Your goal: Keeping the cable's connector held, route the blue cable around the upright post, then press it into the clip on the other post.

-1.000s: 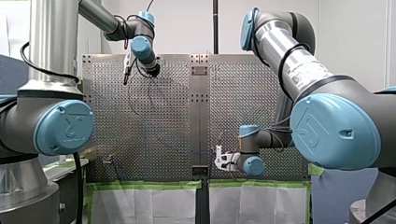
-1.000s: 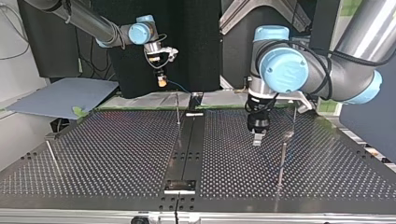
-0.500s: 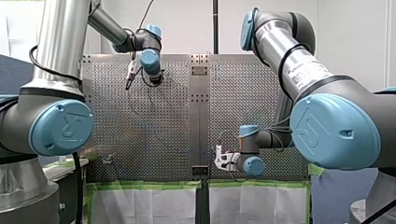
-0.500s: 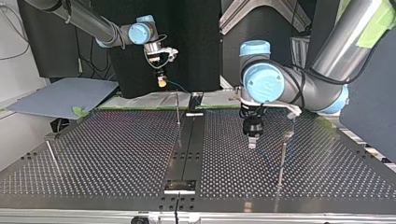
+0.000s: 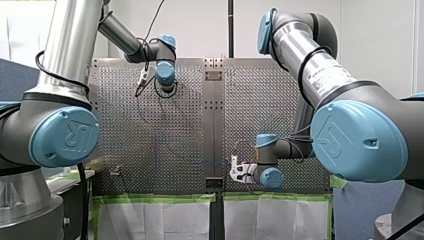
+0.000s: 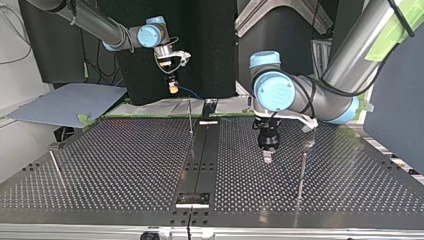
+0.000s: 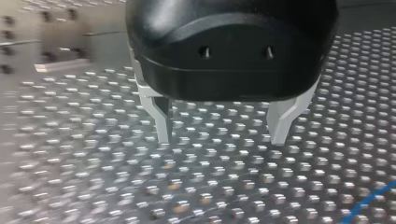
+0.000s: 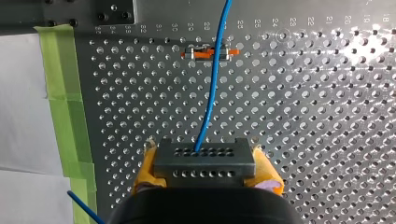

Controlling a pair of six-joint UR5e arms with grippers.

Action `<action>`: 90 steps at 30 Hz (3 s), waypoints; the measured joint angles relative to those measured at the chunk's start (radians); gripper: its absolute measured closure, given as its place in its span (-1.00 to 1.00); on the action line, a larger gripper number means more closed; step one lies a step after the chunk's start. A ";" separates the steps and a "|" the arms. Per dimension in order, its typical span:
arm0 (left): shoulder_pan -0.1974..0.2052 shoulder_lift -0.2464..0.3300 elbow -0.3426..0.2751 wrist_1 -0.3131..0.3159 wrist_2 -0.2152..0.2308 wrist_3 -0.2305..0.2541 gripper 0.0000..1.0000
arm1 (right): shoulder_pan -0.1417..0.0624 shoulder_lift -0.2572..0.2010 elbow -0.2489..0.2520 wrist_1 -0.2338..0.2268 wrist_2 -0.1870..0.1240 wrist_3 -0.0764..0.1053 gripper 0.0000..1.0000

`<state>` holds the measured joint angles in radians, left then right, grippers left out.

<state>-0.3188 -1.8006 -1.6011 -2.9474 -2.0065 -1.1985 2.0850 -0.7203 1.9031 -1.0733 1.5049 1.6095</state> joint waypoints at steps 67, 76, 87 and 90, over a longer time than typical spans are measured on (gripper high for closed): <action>-0.010 -0.290 0.000 0.085 -0.172 0.154 -0.98 | 0.000 0.000 0.000 -0.003 0.000 -0.001 1.00; -0.013 -0.370 0.000 0.091 -0.178 0.106 -0.98 | 0.000 0.000 0.000 -0.004 0.001 0.000 1.00; 0.001 -0.407 0.000 0.094 -0.172 0.059 -0.98 | 0.000 0.000 0.000 -0.004 0.001 0.000 1.00; -0.003 -0.422 0.000 0.106 -0.157 0.041 -0.98 | 0.000 0.000 -0.001 -0.004 0.000 0.000 1.00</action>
<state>-0.3216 -2.2227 -1.6011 -2.8414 -2.1634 -1.1573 2.0850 -0.7203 1.9026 -1.0770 1.5052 1.6095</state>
